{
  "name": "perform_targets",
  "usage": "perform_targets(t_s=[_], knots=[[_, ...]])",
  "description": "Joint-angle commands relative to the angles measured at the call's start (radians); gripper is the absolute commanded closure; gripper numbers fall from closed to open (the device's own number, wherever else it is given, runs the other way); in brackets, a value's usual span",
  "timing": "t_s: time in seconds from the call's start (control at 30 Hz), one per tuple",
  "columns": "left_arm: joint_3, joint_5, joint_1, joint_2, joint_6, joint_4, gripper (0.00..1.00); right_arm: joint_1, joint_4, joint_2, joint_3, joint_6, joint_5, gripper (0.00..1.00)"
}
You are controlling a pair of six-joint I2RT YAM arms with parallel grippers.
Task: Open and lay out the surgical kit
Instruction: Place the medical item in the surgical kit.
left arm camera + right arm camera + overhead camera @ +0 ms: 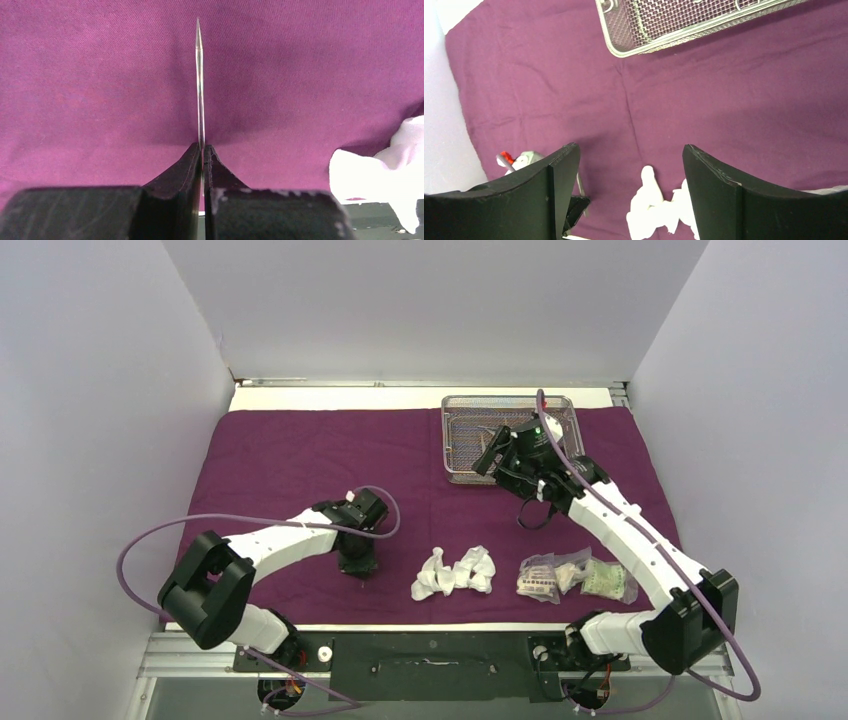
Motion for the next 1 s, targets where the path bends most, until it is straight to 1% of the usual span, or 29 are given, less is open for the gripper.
perform_targets(t_s=[0.0, 0.1, 0.17, 0.2, 0.33, 0.37, 0.4, 0.5, 0.73, 0.97], knots=[[-0.01, -0.011, -0.008, -0.011, -0.071, 0.085, 1.0, -0.053, -0.026, 0.049, 0.033, -0.063, -0.055, 0.28], [-0.039, -0.02, -0.016, -0.021, -0.088, 0.129, 1.0, -0.08, -0.035, 0.056, 0.032, -0.098, -0.057, 0.28], [-0.044, -0.02, -0.016, -0.007, -0.089, 0.131, 1.0, -0.109, -0.025, 0.051, 0.014, -0.109, -0.087, 0.28], [-0.043, -0.02, -0.017, 0.003, -0.088, 0.125, 0.98, -0.12, -0.02, 0.05, 0.006, -0.114, -0.105, 0.28], [-0.046, -0.038, -0.036, 0.035, -0.098, 0.102, 0.89, -0.141, -0.016, 0.054, -0.006, -0.13, -0.137, 0.29], [-0.045, -0.044, -0.039, 0.037, -0.098, 0.091, 0.85, -0.143, -0.014, 0.057, -0.007, -0.133, -0.141, 0.29], [-0.042, -0.05, -0.042, 0.038, -0.101, 0.082, 0.79, -0.143, -0.013, 0.056, -0.007, -0.135, -0.144, 0.29], [-0.032, -0.066, -0.045, 0.029, -0.114, 0.063, 0.72, -0.147, -0.011, 0.052, -0.01, -0.138, -0.147, 0.29], [0.011, -0.099, -0.056, -0.011, -0.129, 0.016, 0.64, -0.15, -0.01, 0.029, -0.017, -0.141, -0.153, 0.29], [0.146, -0.154, -0.052, -0.062, -0.106, -0.078, 0.48, -0.158, -0.017, 0.014, -0.004, -0.158, -0.151, 0.29]])
